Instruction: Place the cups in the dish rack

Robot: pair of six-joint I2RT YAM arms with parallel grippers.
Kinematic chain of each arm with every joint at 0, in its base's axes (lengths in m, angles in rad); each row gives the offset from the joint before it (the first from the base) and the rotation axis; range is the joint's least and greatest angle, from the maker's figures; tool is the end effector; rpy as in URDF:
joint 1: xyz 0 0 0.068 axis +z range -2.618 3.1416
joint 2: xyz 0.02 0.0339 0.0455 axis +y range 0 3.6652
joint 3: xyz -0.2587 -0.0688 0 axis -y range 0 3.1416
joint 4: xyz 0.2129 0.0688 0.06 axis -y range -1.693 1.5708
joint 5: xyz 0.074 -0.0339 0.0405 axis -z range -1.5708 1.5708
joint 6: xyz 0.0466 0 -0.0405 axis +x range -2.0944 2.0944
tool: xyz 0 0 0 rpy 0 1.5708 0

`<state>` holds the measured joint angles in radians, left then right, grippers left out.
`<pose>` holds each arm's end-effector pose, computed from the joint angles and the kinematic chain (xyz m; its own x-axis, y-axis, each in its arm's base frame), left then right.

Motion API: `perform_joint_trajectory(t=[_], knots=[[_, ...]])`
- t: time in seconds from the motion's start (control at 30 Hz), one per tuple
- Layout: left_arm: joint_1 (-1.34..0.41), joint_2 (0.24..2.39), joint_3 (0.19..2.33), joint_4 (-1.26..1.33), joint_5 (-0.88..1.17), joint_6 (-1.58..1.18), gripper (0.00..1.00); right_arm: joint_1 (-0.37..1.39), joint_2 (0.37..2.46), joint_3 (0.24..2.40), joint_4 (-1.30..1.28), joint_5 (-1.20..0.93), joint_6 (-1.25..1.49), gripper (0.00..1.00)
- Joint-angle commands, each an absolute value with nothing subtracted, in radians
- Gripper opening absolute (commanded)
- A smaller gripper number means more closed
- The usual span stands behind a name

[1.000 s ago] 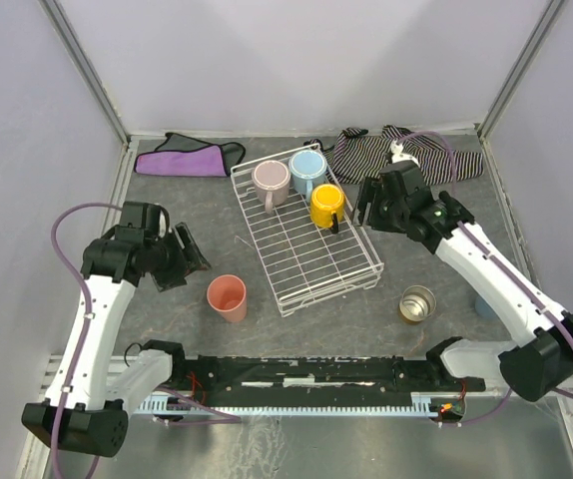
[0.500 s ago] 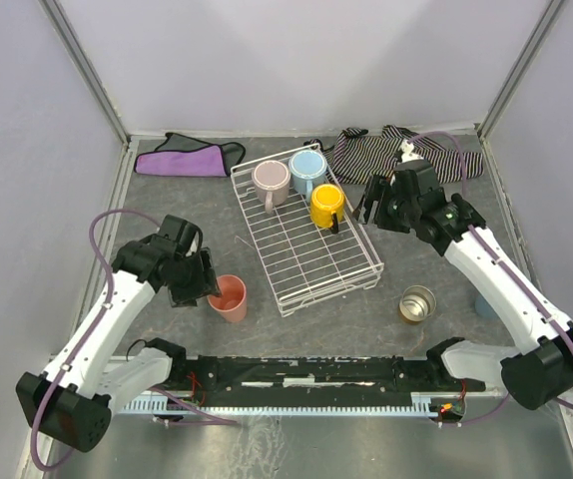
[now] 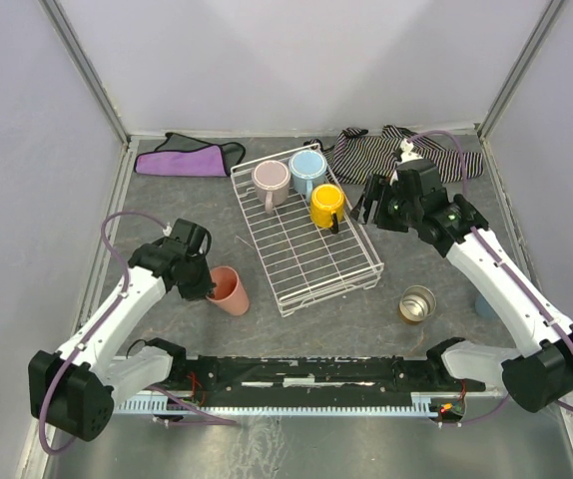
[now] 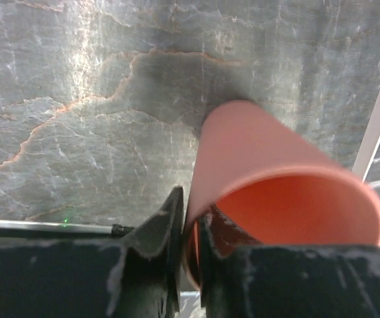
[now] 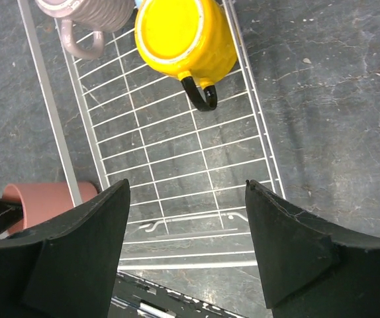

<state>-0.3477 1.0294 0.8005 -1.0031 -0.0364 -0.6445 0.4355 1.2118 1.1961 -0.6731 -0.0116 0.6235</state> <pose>0.1395 -0.0487 0.2316 -0.9066 -0.3100 -0.2863 -0.2696 0.9474 -0.1722 0.2138 0.1001 0.3357 -0.7189 0.3094 -0.6224 -0.0126 0.8895 0.4567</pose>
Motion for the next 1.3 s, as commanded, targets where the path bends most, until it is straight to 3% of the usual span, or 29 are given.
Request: perform_joint_trajectory(t=[0.0, 0.07, 0.23, 0.43, 0.63, 0.87, 0.97, 1.27], knots=[[-0.353, 1.023, 0.792, -0.902, -0.051, -0.673, 0.08, 0.43, 1.201, 1.237, -0.61, -0.124, 0.591, 0.78], [-0.353, 1.018, 0.826, -0.899, -0.045, -0.66, 0.03, 0.429, 1.215, 1.247, -0.587, -0.21, 0.581, 0.78], [-0.343, 0.963, 0.932, -0.849, 0.079, -0.646, 0.03, 0.423, 1.274, 1.259, -0.426, -0.567, 0.633, 0.8], [-0.232, 0.892, 1.063, -0.74, 0.33, -0.689, 0.03, 0.405, 1.311, 1.169, -0.061, -0.85, 0.958, 0.84], [-0.1, 0.884, 1.118, -0.595, 0.573, -0.796, 0.03, 0.388, 1.33, 1.054, 0.263, -0.914, 1.277, 0.85], [-0.087, 0.865, 0.873, -0.033, 0.741, -1.207, 0.03, 0.39, 1.426, 0.955, 0.803, -0.922, 1.695, 0.93], [-0.089, 0.874, 0.835, 0.058, 0.763, -1.291, 0.03, 0.402, 1.481, 0.93, 0.979, -0.885, 1.831, 0.98], [-0.098, 0.903, 0.818, 0.137, 0.775, -1.378, 0.03, 0.51, 1.577, 0.98, 1.006, -0.848, 1.828, 1.0]])
